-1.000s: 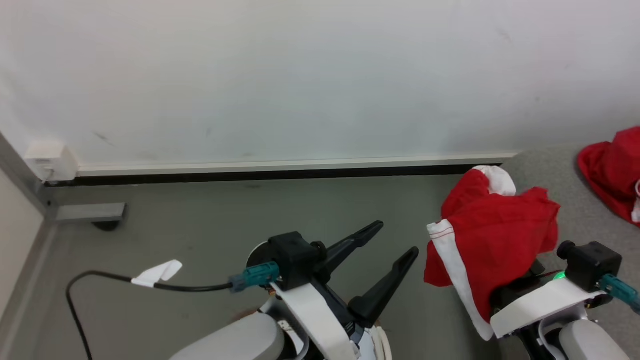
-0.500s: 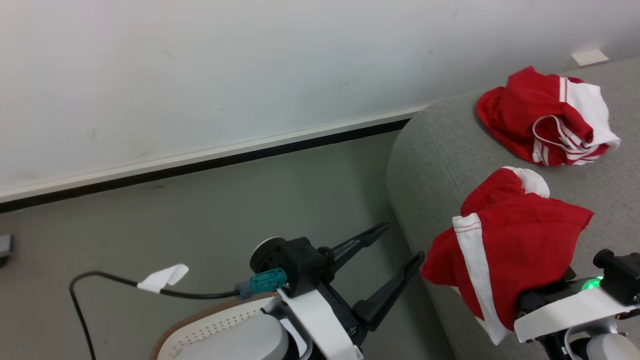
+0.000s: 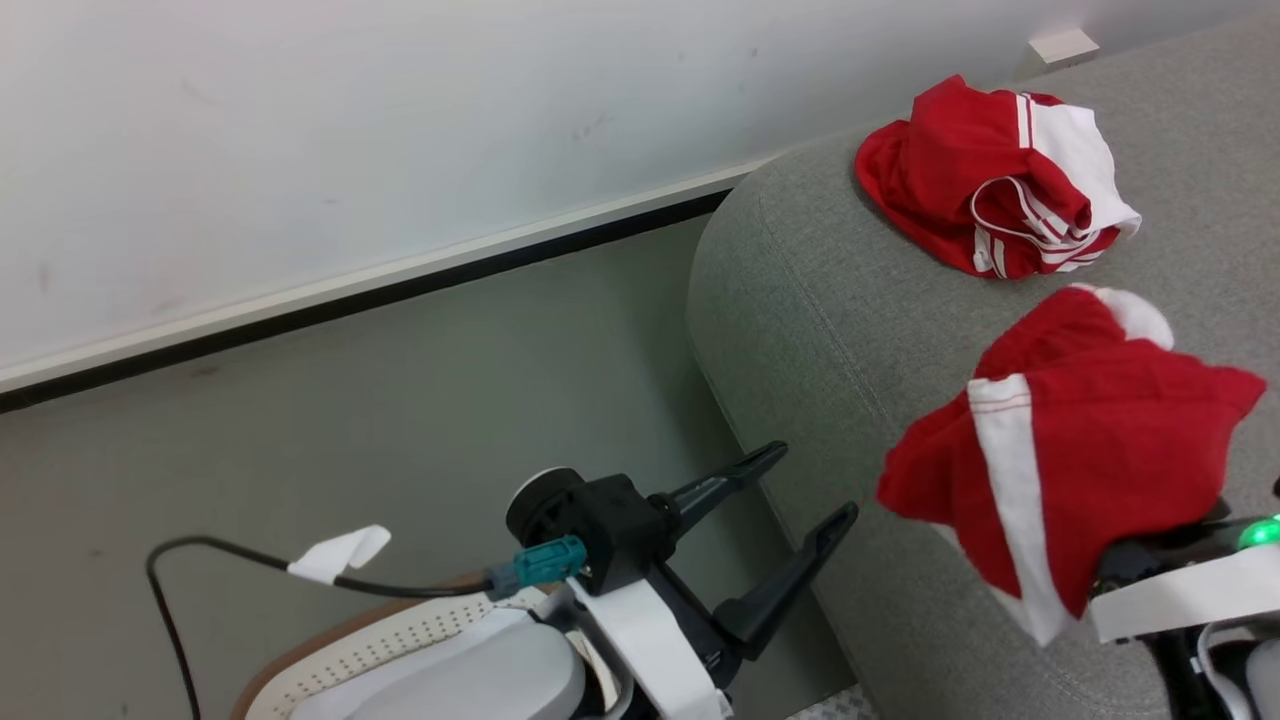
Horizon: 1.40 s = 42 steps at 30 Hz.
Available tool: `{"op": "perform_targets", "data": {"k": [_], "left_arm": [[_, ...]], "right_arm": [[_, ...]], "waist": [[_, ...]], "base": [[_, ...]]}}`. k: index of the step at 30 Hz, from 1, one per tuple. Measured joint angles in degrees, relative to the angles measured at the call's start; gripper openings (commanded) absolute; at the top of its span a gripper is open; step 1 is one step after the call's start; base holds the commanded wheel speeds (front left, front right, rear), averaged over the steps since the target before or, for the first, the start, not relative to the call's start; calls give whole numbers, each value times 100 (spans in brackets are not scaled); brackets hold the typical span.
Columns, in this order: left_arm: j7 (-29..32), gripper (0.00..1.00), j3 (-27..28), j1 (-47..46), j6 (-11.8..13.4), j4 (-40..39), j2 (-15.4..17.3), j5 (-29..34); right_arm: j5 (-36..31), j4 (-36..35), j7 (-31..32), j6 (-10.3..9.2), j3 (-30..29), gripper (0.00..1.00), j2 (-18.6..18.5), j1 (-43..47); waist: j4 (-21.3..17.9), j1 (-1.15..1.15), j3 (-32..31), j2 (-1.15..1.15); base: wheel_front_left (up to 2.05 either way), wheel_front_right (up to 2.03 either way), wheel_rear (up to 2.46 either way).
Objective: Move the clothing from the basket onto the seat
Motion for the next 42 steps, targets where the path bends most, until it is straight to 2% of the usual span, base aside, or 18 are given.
{"op": "perform_targets", "data": {"k": [8,18,27,33,35,38,39,41,42], "left_arm": [[119,100,-34,-192,-43,-120,29,51],[455,100,7,-575,-75,-447,401,212],[559,100,73,-844,-98,-606,527,277],[593,100,121,-1067,-133,-641,519,309],[595,100,156,-1162,-138,-643,509,318],[570,100,149,-1185,-177,-593,485,331],[535,100,143,-1185,-179,-568,479,331],[476,100,142,-1175,-200,-521,456,331],[468,100,129,-1155,-210,-486,455,331]], "right_arm": [[-120,-299,255,1,-727,0,-374,-434],[-79,-162,504,1,-2349,0,-808,-1014],[232,935,803,0,-3386,0,-1205,-1603],[51,1708,1241,1,-3515,0,-1548,-2258],[-129,1953,1391,1,-3552,0,-1766,-2480],[-386,2330,1861,0,-3442,0,-2008,-2640],[-408,2423,2091,0,-3304,4,-2047,-2642],[-447,2548,2391,2,-3123,20,-2085,-2642],[-445,2635,2563,2,-3105,34,-2095,-2644]], "waist": [[98,0,400,0],[444,1,1410,0],[810,1,2270,0],[1000,1,2719,0],[1051,1,2880,0],[1149,2,3061,0],[1190,2,3096,0],[1261,2,3125,0],[1283,2,3116,0]], "base": [[0,0,0],[0,0,0],[0,0,0],[0,0,0],[0,0,0],[0,0,0],[0,0,0],[0,0,0],[0,0,0]]}}
